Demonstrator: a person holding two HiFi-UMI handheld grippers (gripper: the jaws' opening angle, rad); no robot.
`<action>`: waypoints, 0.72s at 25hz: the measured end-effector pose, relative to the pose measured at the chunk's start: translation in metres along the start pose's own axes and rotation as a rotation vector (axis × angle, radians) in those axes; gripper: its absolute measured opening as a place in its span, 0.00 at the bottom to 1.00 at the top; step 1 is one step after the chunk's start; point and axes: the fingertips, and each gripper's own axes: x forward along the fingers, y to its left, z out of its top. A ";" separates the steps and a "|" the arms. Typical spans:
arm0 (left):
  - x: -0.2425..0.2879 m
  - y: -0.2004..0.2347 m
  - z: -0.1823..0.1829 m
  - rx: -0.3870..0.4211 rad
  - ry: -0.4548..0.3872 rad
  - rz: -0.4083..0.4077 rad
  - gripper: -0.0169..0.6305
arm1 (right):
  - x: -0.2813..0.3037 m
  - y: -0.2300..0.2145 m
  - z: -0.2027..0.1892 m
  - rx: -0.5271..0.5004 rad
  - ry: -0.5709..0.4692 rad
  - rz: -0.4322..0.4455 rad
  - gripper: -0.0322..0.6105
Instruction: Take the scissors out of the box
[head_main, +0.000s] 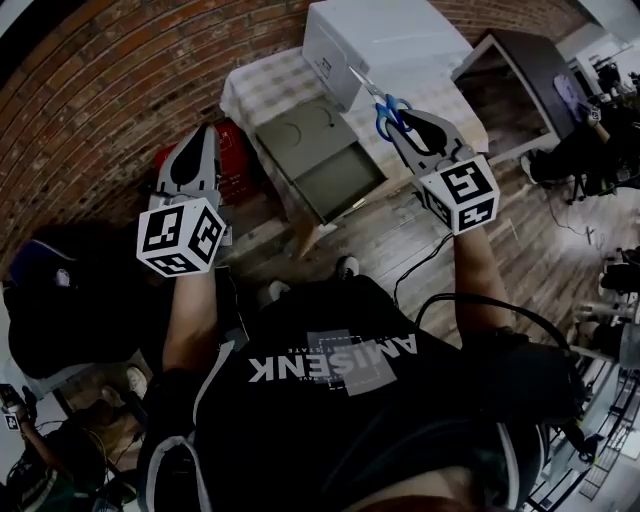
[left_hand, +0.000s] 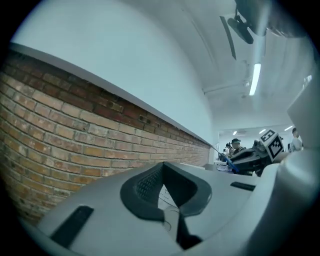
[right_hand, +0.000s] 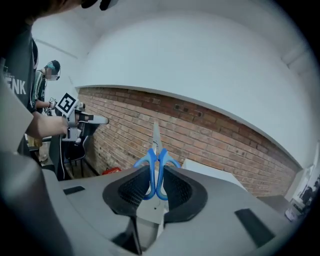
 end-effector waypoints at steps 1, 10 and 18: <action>0.002 -0.001 0.003 0.025 0.003 0.005 0.05 | -0.004 -0.004 0.005 0.010 -0.018 -0.011 0.23; 0.009 -0.014 0.021 0.037 -0.011 0.054 0.05 | -0.028 -0.058 0.032 0.098 -0.156 -0.087 0.23; 0.007 -0.038 0.033 0.055 -0.041 0.108 0.05 | -0.054 -0.099 0.024 0.152 -0.248 -0.150 0.23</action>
